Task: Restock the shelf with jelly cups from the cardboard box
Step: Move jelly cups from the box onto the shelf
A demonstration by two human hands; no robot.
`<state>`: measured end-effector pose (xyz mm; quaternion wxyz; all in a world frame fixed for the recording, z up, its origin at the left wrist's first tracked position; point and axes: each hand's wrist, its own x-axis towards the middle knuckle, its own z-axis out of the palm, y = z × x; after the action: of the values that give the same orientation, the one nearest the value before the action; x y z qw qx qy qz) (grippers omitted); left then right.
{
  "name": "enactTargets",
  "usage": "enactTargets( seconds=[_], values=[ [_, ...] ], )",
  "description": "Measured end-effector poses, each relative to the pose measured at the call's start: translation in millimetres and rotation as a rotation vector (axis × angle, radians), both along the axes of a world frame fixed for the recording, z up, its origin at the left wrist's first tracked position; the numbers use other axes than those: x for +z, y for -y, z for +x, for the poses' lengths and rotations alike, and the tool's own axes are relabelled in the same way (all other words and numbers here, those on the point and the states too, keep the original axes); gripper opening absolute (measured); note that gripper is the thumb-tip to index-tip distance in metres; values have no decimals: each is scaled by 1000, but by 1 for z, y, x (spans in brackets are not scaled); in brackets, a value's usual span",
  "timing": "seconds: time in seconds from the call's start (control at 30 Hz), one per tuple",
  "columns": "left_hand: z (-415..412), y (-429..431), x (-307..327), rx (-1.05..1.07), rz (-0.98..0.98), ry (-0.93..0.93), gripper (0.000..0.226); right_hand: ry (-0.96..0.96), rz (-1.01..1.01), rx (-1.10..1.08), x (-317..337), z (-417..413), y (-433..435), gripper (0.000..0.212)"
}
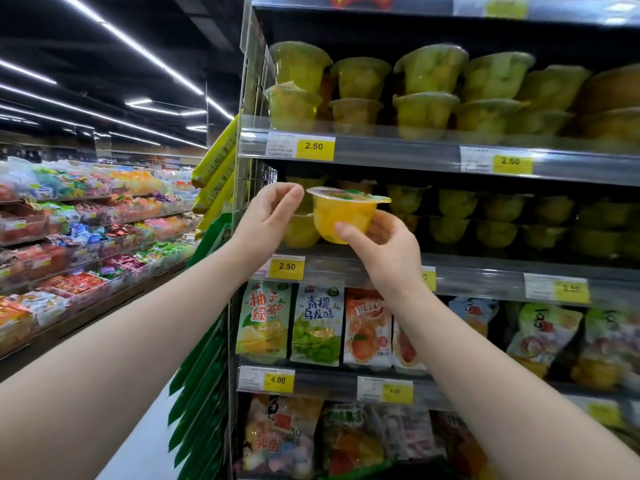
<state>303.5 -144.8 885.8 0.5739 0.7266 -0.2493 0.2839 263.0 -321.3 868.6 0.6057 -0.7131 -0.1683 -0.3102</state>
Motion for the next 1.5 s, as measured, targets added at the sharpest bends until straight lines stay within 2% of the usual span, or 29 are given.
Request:
enactTargets(
  seconds=[0.1, 0.17, 0.23, 0.37, 0.43, 0.67, 0.87, 1.0, 1.1, 1.27, 1.5],
  values=[
    [18, -8, -7, 290, 327, 11, 47, 12, 55, -105, 1, 7, 10, 52],
    [21, -10, -13, 349, 455, -48, 47, -3, 73, -139, 2, 15, 12, 61],
    [19, -8, -14, 335, 461, -37, 45, -13, 71, -140, 3, 24, 9, 61],
    [13, -7, -13, 317, 440, 0, 45, -20, 97, -93, 15, 40, -9, 38],
    [10, -8, -12, 304, 430, -2, 42, -8, 100, -76, 22, 49, -19, 35],
    [11, -9, -13, 283, 330, -65, 42, -88, -51, -143, 21, 72, -54, 63],
    [15, -16, -16, 259, 323, -90, 45, -129, -157, -245, 24, 85, -60, 67],
    [12, -13, -19, 280, 398, -16, 52, -122, -215, -151, 26, 82, -54, 60],
    [8, -17, -27, 360, 513, 128, 56, 20, -338, -159, 12, 67, -41, 49],
    [6, -17, -41, 470, 668, 326, 61, 266, -751, -290, -23, 50, -24, 58],
    [13, -11, -37, 463, 603, 239, 61, 264, -914, -377, -25, 58, -24, 63]
  ],
)
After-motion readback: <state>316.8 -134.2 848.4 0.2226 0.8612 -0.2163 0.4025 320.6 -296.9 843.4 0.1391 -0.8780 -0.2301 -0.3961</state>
